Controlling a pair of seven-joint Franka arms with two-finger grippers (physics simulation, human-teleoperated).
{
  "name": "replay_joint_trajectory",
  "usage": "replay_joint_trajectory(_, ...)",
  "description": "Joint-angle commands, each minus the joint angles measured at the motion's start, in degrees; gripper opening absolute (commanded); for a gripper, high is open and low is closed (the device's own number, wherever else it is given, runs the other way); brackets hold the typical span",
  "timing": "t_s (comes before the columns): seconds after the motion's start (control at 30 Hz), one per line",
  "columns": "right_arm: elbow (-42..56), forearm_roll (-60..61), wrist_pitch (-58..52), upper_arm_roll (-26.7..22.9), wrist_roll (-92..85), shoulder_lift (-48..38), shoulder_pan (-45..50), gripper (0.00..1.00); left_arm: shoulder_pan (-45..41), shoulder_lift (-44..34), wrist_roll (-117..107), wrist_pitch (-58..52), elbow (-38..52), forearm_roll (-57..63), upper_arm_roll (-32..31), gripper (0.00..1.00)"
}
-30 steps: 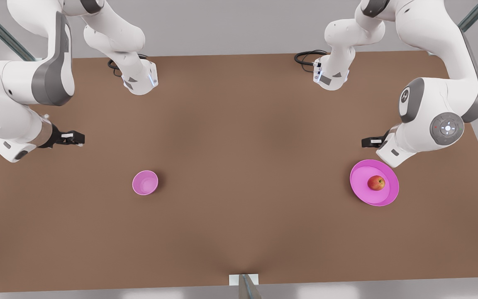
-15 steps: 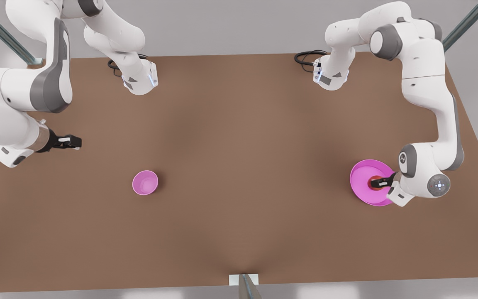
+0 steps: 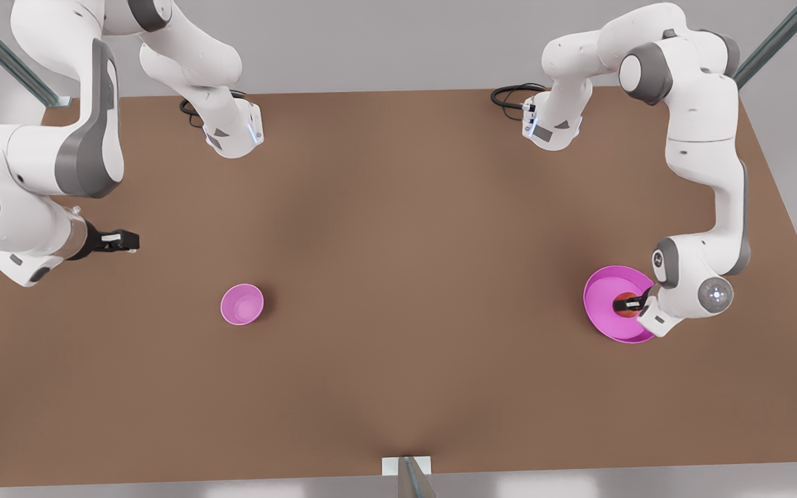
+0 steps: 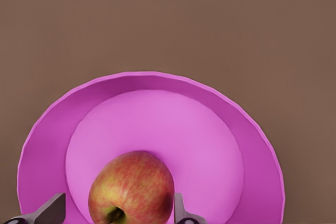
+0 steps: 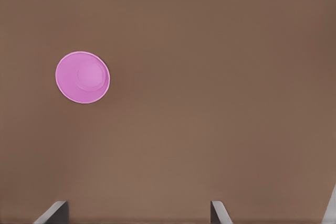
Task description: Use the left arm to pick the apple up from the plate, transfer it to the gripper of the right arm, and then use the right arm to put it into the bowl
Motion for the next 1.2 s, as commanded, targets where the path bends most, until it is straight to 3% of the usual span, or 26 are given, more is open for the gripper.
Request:
replay_joint_trajectory(0.0,0.06,0.02,-0.06,0.00,-1.39,0.19,-0.07,1.00,0.03,0.13,4.24,4.28,-1.39,0.03,-0.03,1.00)
replay_joint_trajectory(0.5,0.32,0.11,-0.06,0.09,-1.39,0.45,0.11,1.00,0.47,1.80,3.89,8.42,-3.77,-2.08,0.58,1.00)
replay_joint_trajectory(0.53,0.32,0.11,-0.06,0.09,-1.39,0.54,0.11,1.00,0.47,1.80,3.63,8.34,-3.69,-2.08,0.58,0.94)
replay_joint_trajectory(0.57,0.32,0.11,-0.06,0.09,-1.39,0.54,0.11,1.00,0.47,1.80,3.62,8.25,-3.69,-2.08,0.58,0.79)
replay_joint_trajectory(0.73,0.41,0.11,-0.06,0.09,-1.39,0.80,0.46,1.00,0.29,1.01,3.62,7.90,-3.69,-2.17,0.58,0.76)
replay_joint_trajectory(0.83,0.50,0.20,0.30,0.35,-1.30,1.86,0.64,1.00,-0.67,-3.03,3.27,1.14,-3.42,-17.01,0.58,0.76)
replay_joint_trajectory(0.87,0.85,1.16,0.65,0.61,-1.04,2.56,0.64,1.00,-1.38,-5.31,0.91,-5.88,-2.72,-24.48,0.14,0.76)
replay_joint_trajectory(0.93,3.57,11.16,0.82,0.70,-1.65,7.30,1.69,1.00,-1.38,-5.32,-6.30,-24.26,7.03,-30.46,-3.28,0.76)
replay_joint_trajectory(0.97,4.45,15.55,1.00,0.62,-1.66,9.23,1.52,1.00,-1.55,-5.23,-8.84,-25.58,8.00,-32.83,-5.38,0.76)
replay_joint_trajectory(1.0,4.19,22.94,3.63,0.62,-1.83,12.22,0.64,1.00,-1.99,-4.79,-17.63,-26.03,10.99,-32.93,-14.17,0.76)
replay_joint_trajectory(1.07,5.42,39.99,4.07,1.23,-1.83,21.54,0.55,1.00,-3.66,1.88,-25.02,-25.94,19.25,-33.10,-25.51,0.76)
replay_joint_trajectory(1.17,12.63,47.56,8.11,9.31,-4.29,31.91,0.02,1.00,-6.38,9.97,-26.26,-24.62,26.81,-33.98,-33.43,0.76)
